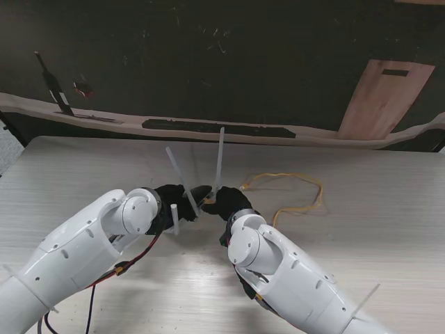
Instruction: Untangle the Ethernet cable and plug it into the router
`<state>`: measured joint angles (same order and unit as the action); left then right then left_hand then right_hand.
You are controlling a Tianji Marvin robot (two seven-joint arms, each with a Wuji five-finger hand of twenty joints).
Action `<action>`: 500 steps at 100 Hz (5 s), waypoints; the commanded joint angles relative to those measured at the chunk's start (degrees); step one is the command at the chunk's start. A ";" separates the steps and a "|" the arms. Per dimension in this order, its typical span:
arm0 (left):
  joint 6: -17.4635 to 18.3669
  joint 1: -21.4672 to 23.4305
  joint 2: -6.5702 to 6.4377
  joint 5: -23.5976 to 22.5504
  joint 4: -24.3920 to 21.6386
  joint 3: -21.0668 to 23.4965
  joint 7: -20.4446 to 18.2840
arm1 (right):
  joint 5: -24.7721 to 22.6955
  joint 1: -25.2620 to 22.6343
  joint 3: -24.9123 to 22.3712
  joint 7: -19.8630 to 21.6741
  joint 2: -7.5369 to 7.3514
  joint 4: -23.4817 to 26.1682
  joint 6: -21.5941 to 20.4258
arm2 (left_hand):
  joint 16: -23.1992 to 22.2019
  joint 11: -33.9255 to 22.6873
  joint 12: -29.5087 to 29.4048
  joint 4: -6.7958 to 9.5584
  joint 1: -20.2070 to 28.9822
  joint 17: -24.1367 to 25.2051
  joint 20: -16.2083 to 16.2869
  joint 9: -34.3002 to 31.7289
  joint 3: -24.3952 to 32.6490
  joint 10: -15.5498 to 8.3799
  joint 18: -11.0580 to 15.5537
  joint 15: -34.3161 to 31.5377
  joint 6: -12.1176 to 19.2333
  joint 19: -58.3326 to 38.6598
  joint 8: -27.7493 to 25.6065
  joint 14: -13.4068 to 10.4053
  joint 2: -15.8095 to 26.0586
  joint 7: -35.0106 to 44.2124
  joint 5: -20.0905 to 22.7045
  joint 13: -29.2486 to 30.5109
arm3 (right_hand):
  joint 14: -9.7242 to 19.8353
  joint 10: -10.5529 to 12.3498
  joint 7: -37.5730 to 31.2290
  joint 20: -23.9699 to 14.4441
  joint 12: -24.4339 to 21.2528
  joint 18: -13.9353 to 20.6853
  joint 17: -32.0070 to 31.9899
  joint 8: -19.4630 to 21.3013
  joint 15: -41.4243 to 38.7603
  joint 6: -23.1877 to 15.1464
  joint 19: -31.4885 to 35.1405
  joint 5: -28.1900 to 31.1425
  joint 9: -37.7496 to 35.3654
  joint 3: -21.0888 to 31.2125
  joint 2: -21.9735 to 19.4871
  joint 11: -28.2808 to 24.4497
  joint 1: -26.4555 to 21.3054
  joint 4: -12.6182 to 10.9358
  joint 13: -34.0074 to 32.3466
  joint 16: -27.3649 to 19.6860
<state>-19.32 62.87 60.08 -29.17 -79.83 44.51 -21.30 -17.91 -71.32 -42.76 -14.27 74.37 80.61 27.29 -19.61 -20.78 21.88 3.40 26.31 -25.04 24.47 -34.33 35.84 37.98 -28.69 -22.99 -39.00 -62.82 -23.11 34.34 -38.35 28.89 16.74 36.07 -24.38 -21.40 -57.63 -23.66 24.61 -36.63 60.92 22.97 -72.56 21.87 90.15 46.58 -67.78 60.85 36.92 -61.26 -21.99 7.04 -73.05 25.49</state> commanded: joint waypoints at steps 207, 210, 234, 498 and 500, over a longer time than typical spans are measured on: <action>-4.07 0.52 -0.30 3.42 2.78 -4.03 -6.35 | -9.96 0.53 1.04 -2.26 -2.02 -0.40 -10.80 | -3.28 -11.36 5.23 2.16 26.82 2.02 3.42 -6.27 18.42 -24.12 14.62 -13.87 25.03 0.77 -3.28 -16.20 12.23 14.45 5.74 5.16 | 3.69 -3.18 -9.18 4.02 -2.26 -3.36 0.74 -19.87 -3.47 -0.78 4.57 4.00 -5.38 11.79 16.93 3.73 -18.96 8.08 -0.86 2.31; -4.08 0.51 -0.29 3.46 2.79 -4.03 -6.33 | -9.96 0.57 1.10 -2.22 -2.02 -0.43 -10.79 | -3.26 -11.38 5.21 2.20 26.82 2.03 3.44 -6.25 18.36 -24.09 14.59 -13.80 24.98 0.78 -3.27 -16.16 12.23 14.43 5.74 5.01 | 3.85 -3.03 -9.39 3.95 -2.32 -3.36 0.77 -20.09 -3.68 -0.85 4.80 4.22 -5.70 12.05 16.74 3.87 -19.45 7.99 -0.86 2.48; -4.05 0.45 -0.29 3.61 2.89 -4.10 -6.41 | -9.79 0.88 1.56 -2.18 -1.86 -0.79 -10.69 | -3.28 -11.42 5.05 2.43 26.81 1.99 3.56 -6.19 18.19 -24.10 14.62 -13.81 25.04 0.81 -3.23 -16.16 12.36 14.39 5.76 5.03 | 4.32 -2.74 -10.46 3.62 -2.72 -3.19 1.10 -20.20 -4.71 -1.68 5.87 6.28 -7.69 12.98 15.03 4.32 -21.70 7.48 -0.97 3.39; 1.74 -2.21 0.92 8.90 6.59 -7.74 -6.22 | 1.35 5.34 6.91 -10.99 6.38 -13.65 -13.09 | -3.90 -14.20 2.71 -0.72 36.01 -3.45 -11.16 -7.87 27.12 -26.79 13.68 -12.13 27.51 -1.96 -5.00 -19.03 3.29 17.76 7.16 10.36 | 13.99 -6.74 -6.16 -11.77 -0.22 6.34 3.70 -3.11 -14.00 -4.08 9.55 13.34 -15.36 21.04 20.26 -1.16 -27.70 -0.87 -1.73 12.42; 1.98 -2.12 0.95 8.84 6.64 -7.64 -6.05 | 1.38 5.36 6.96 -11.01 6.42 -13.71 -13.15 | -3.84 -14.28 2.66 -1.37 36.13 -3.74 -11.60 -8.01 28.33 -26.86 13.67 -12.16 27.68 -1.92 -5.13 -19.17 2.64 17.99 7.23 10.52 | 14.03 -6.71 -6.15 -11.77 -0.22 6.35 3.70 -3.08 -13.99 -4.11 9.54 13.35 -15.36 21.06 20.22 -1.16 -27.67 -0.88 -1.74 12.41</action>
<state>-18.54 56.30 59.43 -21.86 -75.53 39.36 -24.37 -17.17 -64.78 -37.42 -27.15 79.02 67.57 14.94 -19.84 -23.49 22.15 4.76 24.93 -26.11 14.71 -34.88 35.74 40.49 -31.61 -25.43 -42.36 -65.03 -23.44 36.56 -38.75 28.95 16.23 37.50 -21.64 -19.61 -64.94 -33.83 23.85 -33.34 64.25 19.87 -86.51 23.07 97.83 55.87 -74.49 78.98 61.04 -59.27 -43.58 6.29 -75.83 37.47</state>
